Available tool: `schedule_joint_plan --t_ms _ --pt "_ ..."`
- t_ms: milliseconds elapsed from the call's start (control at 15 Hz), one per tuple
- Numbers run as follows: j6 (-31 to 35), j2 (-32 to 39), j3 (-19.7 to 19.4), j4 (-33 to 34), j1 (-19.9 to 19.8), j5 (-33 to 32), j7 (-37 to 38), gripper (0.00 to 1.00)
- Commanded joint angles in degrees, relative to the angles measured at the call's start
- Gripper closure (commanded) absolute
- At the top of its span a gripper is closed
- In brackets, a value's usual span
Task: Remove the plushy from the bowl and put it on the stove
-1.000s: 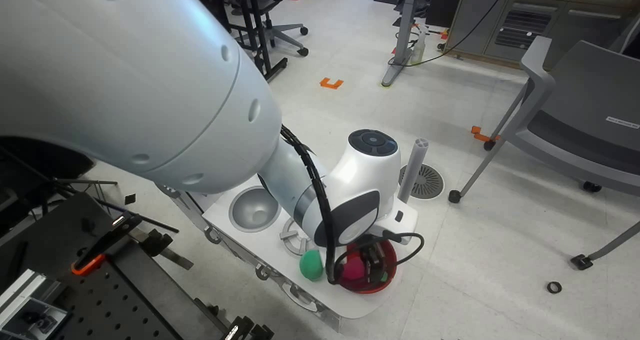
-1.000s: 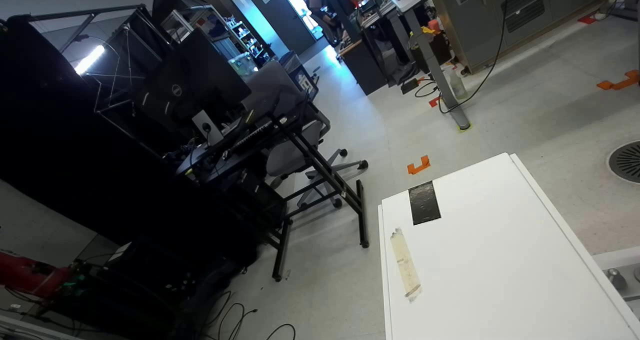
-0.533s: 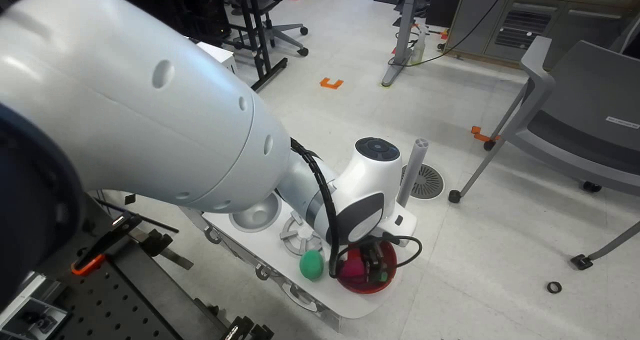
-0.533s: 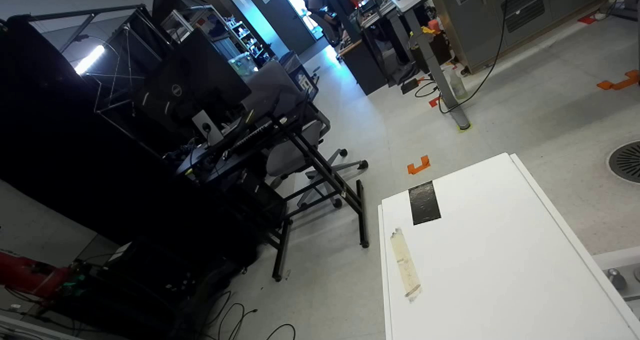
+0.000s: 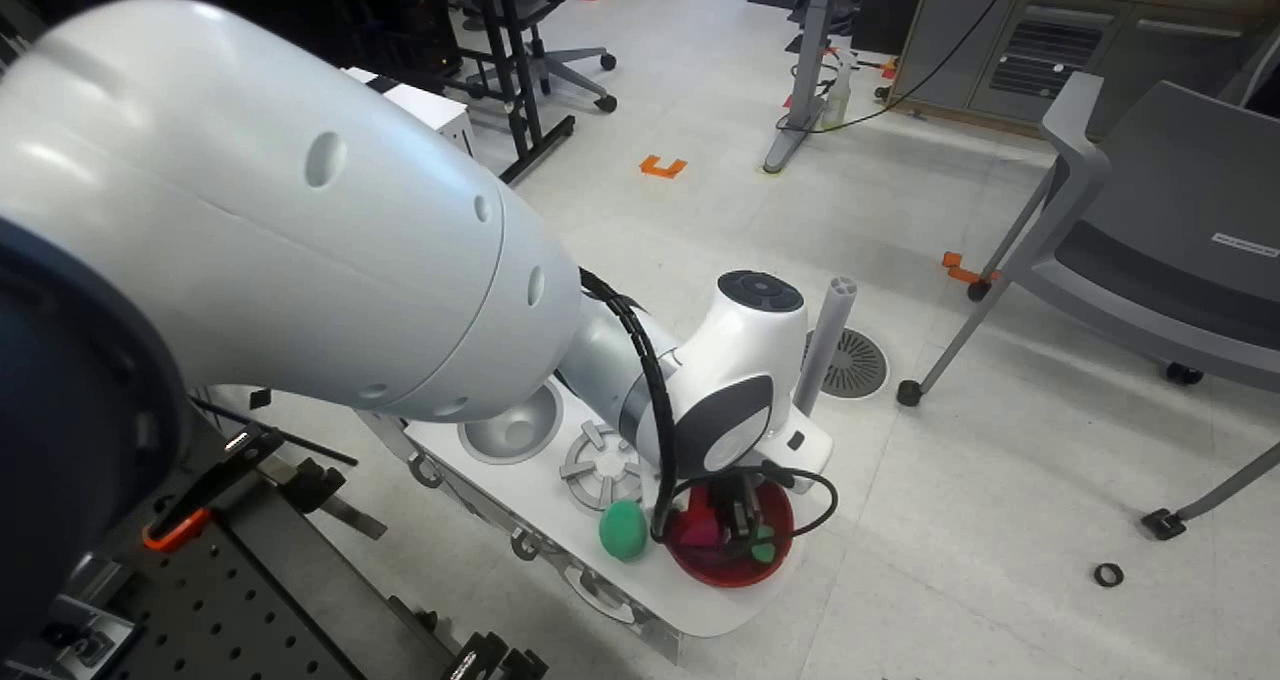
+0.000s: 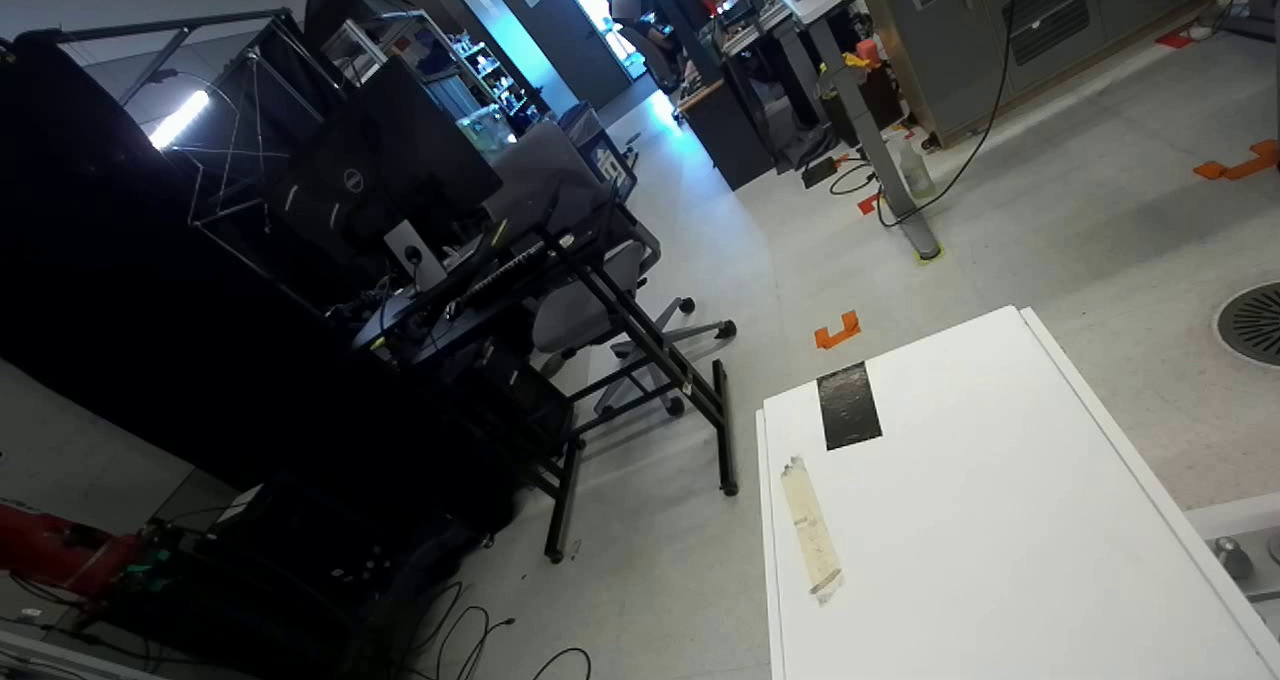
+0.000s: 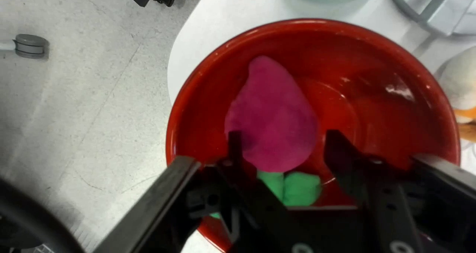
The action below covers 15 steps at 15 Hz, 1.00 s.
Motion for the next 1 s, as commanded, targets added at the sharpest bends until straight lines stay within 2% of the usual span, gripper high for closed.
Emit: schedule_joint_plan --t_ms 0,200,267,600,933 --pt "-4.12 -0.05 -1.20 1.34 0.81 0.01 3.71 0.72" --pt "-6.90 -0.09 -1.41 1.80 0.71 -0.04 6.74 0.95" --pt "-7.77 -0.10 -1.43 1.98 0.67 -0.11 7.76 0.99" --pt "-10.18 -0.11 -1.17 2.75 0.45 -0.56 11.73 1.00" --pt "-10.65 -0.13 -0.03 5.01 -0.25 -0.63 10.87 1.00"
